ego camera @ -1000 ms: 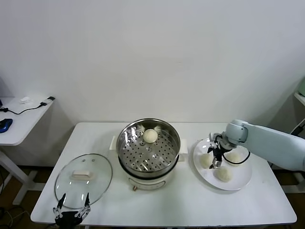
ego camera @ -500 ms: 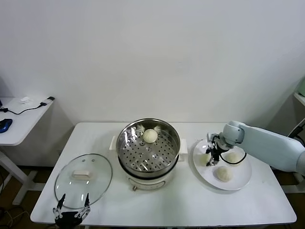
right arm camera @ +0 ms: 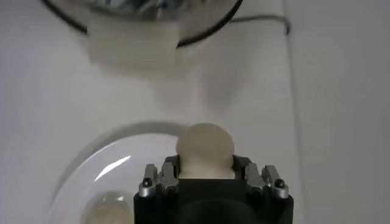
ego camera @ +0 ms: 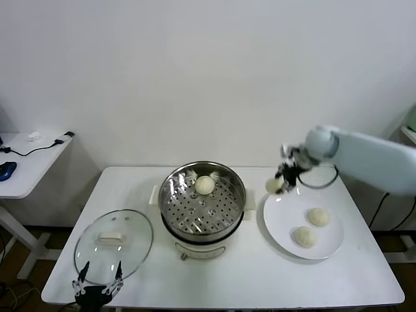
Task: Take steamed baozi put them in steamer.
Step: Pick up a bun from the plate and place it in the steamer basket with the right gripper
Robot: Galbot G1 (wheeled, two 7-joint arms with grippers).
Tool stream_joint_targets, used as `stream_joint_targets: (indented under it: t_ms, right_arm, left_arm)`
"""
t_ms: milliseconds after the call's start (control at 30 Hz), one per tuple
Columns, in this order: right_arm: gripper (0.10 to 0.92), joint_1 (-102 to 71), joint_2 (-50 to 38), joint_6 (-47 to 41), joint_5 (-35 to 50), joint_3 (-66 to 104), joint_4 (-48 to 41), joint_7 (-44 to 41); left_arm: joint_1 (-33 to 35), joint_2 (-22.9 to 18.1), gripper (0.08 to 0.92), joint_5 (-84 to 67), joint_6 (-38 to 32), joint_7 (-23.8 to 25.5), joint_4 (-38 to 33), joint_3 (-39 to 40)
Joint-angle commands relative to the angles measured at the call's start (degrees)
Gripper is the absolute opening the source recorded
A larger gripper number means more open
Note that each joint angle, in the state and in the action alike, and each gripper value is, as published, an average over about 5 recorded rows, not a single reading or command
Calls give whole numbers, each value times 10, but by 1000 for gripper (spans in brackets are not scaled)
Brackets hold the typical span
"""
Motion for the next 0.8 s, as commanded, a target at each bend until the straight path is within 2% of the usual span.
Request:
stream_joint_targets:
  t_ms: [33, 200, 333, 567, 800]
  right_arm:
    - [585, 235, 79, -36, 186, -57, 68, 10]
    - [585, 226, 152, -105, 269, -44, 136, 90]
    - [585, 195, 214, -143, 309, -32, 154, 137]
    - [585, 140, 288, -167, 323, -37, 128, 176]
    - [585, 75, 318, -179, 290, -47, 79, 203]
  left_arm:
    - [-6, 2, 823, -3, 1, 1, 1, 2]
    - [-6, 3, 823, -4, -2, 0, 0, 3]
    - [-5, 2, 823, -4, -3, -1, -4, 2]
    - [-3, -2, 823, -4, -4, -1, -11, 2]
    - [-1, -3, 823, -4, -7, -3, -11, -2]
